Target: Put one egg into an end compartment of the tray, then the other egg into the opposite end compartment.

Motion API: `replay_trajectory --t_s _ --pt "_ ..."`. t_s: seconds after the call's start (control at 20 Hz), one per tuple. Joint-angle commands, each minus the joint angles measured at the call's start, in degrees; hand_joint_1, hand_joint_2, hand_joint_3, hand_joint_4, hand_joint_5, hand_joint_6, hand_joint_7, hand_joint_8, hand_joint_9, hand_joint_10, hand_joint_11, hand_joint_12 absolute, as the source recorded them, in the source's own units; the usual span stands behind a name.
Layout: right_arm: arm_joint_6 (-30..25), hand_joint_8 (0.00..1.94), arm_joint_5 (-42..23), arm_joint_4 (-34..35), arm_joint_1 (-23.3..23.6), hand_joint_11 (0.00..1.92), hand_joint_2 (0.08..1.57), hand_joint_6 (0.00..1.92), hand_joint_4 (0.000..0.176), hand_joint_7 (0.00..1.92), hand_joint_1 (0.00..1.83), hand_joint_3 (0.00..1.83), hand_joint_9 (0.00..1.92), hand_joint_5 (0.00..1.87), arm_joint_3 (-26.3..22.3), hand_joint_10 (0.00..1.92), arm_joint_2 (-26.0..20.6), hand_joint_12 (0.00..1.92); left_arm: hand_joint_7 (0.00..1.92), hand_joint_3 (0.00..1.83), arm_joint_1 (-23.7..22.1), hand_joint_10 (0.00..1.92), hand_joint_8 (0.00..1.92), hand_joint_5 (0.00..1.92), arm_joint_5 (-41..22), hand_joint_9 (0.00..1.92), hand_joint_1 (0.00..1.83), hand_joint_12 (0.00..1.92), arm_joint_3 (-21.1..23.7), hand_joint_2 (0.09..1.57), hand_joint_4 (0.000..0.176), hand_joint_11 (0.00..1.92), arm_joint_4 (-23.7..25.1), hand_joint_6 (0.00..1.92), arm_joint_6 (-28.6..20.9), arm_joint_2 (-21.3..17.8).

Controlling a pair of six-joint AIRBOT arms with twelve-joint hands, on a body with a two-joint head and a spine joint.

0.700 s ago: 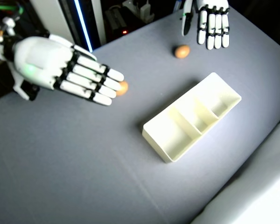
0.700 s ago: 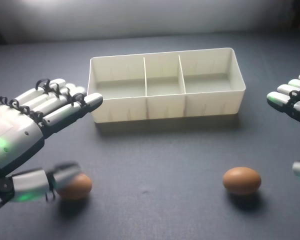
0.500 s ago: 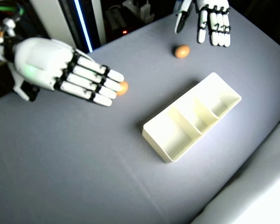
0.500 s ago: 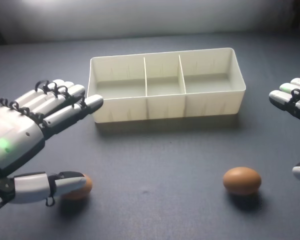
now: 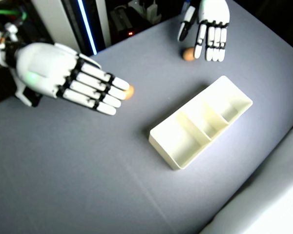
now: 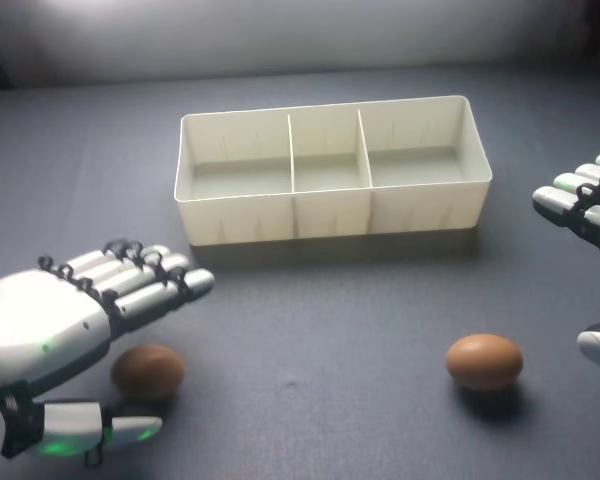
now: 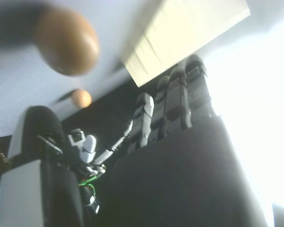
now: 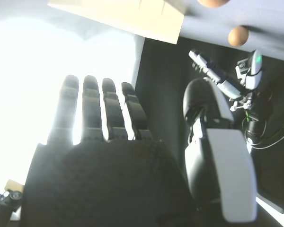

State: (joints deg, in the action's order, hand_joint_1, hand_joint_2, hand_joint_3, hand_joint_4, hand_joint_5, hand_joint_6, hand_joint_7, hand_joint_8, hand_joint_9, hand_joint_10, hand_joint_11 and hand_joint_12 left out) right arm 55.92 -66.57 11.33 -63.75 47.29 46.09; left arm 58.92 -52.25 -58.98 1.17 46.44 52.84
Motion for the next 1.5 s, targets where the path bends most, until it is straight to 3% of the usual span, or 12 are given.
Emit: replay_trajectory --t_s 0.0,0.2,0.25,0.3,0.35,0.5,0.65,0.7,0.8,0.95,1.35,1.45 --pt "-0.4 0.0 -7.0 0.0 0.2 0.0 1.32 0.0 0.0 0.0 0.27 0.03 0.0 0.0 0.3 0.0 0.0 0.0 0.12 0.0 -0.5 0.4 0.01 0.05 -4.7 0.02 0.65 1.77 -0.3 1.17 0.065 0.0 0.0 0.0 -0.4 0.3" --pt "-1.0 0.0 -7.1 0.0 0.1 0.0 1.33 0.0 0.0 0.0 0.28 0.02 0.0 0.0 0.5 0.0 0.4 0.0 0.41 0.0 -0.5 1.08 0.1 0.28 -2.3 0.09 0.93 1.84 -1.4 1.17 0.0 0.0 0.3 0.06 -0.9 1.6" --pt "-1.3 0.0 -7.1 0.1 0.0 0.0 1.32 0.0 0.0 0.0 0.28 0.02 0.0 0.0 0.6 0.0 0.4 0.0 0.44 0.0 -0.6 1.33 0.55 0.38 -1.7 0.25 1.04 1.89 -1.7 1.18 0.0 0.2 0.3 0.09 -0.9 1.9" --pt "-1.5 0.0 -7.1 0.1 0.0 0.0 1.32 0.0 0.0 0.0 0.27 0.02 0.0 0.0 0.7 0.0 0.4 0.0 0.63 0.0 -0.7 1.54 1.3 0.55 -1.5 0.57 1.23 1.87 -1.9 1.25 0.0 0.58 0.3 0.39 -0.9 2.1" --pt "-1.5 0.0 -7.1 0.2 0.0 0.0 1.33 0.0 0.0 0.0 0.27 0.02 0.0 0.0 0.7 0.0 0.5 0.0 0.76 0.01 -0.9 1.6 1.5 0.59 -1.6 0.77 1.2 1.83 -2.0 1.26 0.0 0.8 0.3 1.13 -1.0 2.1" --pt "-2.1 0.0 -7.3 0.3 -0.3 0.0 1.33 0.0 0.0 0.0 0.27 0.02 0.0 0.0 0.7 0.0 0.5 0.0 0.6 0.01 -2.1 1.9 1.86 0.57 -3.2 0.79 1.18 1.92 -2.3 1.34 0.0 0.9 0.3 1.31 -0.9 2.1" --pt "-2.4 0.0 -7.8 0.7 -0.4 0.0 1.33 0.0 0.0 0.0 0.27 0.01 0.0 0.0 0.7 0.0 0.5 0.0 0.58 0.0 -3.2 1.92 1.92 0.57 -7.1 0.94 1.14 1.92 -2.0 1.36 0.0 1.09 0.3 1.32 -0.9 1.2" --pt "-2.5 0.0 -8.0 0.7 -0.4 0.0 1.32 0.0 0.0 0.0 0.26 0.01 0.0 0.0 0.7 0.0 0.5 0.0 0.6 0.0 -3.6 1.92 1.73 0.58 -8.2 1.02 1.14 1.92 -1.9 1.35 0.0 1.17 0.3 1.52 -0.9 0.9" --pt "-2.7 0.0 -8.3 0.7 -0.4 0.0 1.33 0.0 0.0 0.0 0.25 0.01 0.0 0.0 0.7 0.0 0.5 0.0 0.65 0.0 -5.8 1.92 1.81 0.62 -9.7 0.89 1.17 1.92 -1.9 1.32 0.0 1.0 0.9 1.27 -0.3 -0.3" --pt "-2.9 0.0 -8.6 1.0 -0.5 0.0 1.33 0.0 0.0 0.0 0.3 0.01 0.0 0.0 0.6 0.0 0.5 0.0 0.77 0.0 -11.1 1.56 1.39 0.74 -8.7 0.83 1.34 1.72 -3.5 1.22 0.0 0.77 -0.3 1.11 3.0 0.1" --pt "-2.9 0.0 -8.6 1.6 -0.8 0.0 1.33 0.0 0.0 0.0 0.27 0.0 0.0 0.0 0.9 0.0 0.9 0.0 0.85 0.0 -25.3 1.43 1.2 0.64 3.2 0.92 1.36 1.62 -16.9 1.19 0.0 0.92 -10.0 1.23 5.9 10.9" --pt "-2.9 0.0 -8.0 1.1 -0.8 0.0 1.33 0.0 0.0 0.0 0.31 0.0 0.0 0.0 1.0 0.0 1.0 0.0 0.7 0.01 -27.7 1.63 1.37 0.46 7.8 0.72 1.43 1.88 -20.7 1.23 0.0 0.64 -11.1 0.96 5.9 14.0"
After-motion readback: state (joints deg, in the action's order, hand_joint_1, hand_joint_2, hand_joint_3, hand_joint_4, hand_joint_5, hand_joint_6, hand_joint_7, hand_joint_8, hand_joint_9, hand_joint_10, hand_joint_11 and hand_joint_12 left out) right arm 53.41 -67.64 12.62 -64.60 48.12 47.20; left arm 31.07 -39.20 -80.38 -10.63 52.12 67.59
